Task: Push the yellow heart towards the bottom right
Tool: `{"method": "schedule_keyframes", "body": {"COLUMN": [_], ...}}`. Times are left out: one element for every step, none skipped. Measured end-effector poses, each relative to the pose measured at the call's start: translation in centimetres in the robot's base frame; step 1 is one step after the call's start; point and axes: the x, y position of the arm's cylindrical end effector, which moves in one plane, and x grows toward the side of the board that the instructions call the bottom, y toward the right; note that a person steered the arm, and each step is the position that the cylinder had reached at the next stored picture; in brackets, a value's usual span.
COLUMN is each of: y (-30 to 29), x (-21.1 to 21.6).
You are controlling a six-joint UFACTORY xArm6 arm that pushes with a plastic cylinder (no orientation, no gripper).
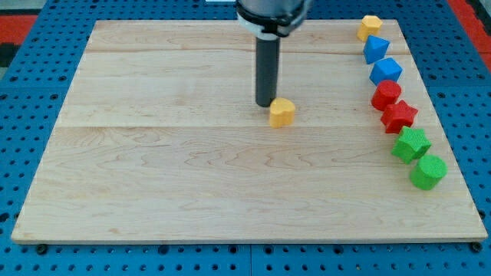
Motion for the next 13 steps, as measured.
{"method": "schedule_keyframes", "body": {"y": [1.9, 3.7, 4.9, 6.0, 7.0, 7.3, 7.8, 5.1, 4.4, 6.5, 8.2, 11.5, 11.4], "x": [2.7, 5.0, 7.6, 10.3, 13.0, 15.7, 16.5, 14.9, 12.6, 12.2, 13.7, 13.8, 13.8]}}
